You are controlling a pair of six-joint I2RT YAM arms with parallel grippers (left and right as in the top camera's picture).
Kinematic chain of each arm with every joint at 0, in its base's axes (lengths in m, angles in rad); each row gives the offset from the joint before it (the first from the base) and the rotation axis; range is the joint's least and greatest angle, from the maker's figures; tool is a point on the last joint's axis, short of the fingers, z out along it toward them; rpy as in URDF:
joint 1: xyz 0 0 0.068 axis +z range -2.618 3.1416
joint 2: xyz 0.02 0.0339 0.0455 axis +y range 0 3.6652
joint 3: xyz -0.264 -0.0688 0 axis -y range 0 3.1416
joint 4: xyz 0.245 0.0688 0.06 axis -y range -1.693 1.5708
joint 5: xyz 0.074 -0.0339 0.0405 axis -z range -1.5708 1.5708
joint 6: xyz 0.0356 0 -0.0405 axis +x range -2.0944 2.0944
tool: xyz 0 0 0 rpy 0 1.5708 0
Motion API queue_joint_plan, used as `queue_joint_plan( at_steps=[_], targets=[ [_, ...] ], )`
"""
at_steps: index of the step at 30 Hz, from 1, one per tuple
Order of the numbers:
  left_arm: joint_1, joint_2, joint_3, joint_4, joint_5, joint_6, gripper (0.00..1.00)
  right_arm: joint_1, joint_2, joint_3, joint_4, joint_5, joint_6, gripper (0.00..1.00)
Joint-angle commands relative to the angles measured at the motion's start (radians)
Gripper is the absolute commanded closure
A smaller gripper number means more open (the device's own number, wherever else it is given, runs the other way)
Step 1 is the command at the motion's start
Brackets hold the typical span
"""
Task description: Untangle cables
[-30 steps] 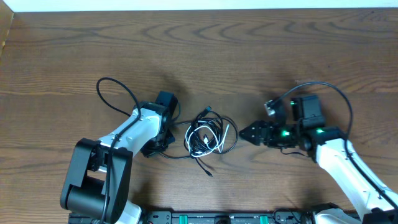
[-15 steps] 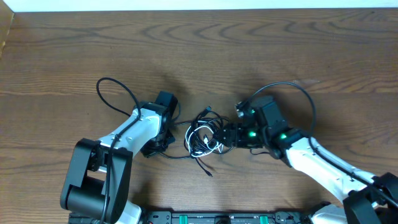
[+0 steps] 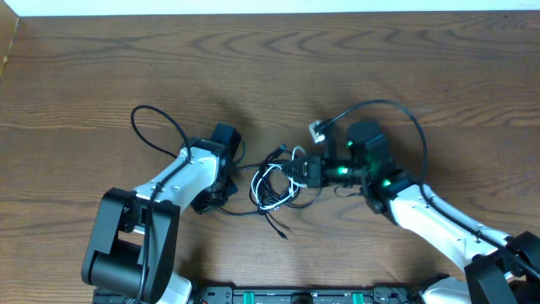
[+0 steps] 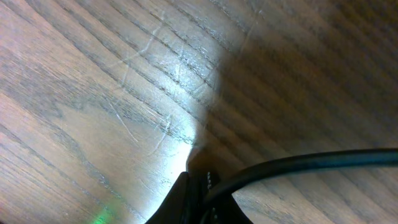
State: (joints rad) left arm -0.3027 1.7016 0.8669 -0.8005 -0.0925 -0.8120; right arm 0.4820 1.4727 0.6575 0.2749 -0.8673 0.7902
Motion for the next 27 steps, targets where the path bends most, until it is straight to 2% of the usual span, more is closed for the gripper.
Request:
queue_joint_plan(
  at_steps=[1, 15, 20, 27],
  targets=[
    [0.011, 0.043, -0.046, 0.022, -0.005, -0.01, 0.92, -0.055, 0.004, 0.002, 0.069, -0.27, 0.052, 0.99],
    [0.011, 0.043, -0.046, 0.021, -0.005, -0.01, 0.92, -0.294, 0.004, 0.001, 0.033, -0.502, 0.019, 0.99],
    [0.011, 0.043, -0.046, 0.021, -0.005, -0.01, 0.92, -0.39, 0.004, 0.001, -0.158, -0.504, -0.096, 0.99],
    [0.011, 0.043, -0.046, 0.021, -0.005, -0.01, 0.92, -0.527, 0.004, 0.001, -0.544, -0.447, -0.406, 0.99]
  ],
)
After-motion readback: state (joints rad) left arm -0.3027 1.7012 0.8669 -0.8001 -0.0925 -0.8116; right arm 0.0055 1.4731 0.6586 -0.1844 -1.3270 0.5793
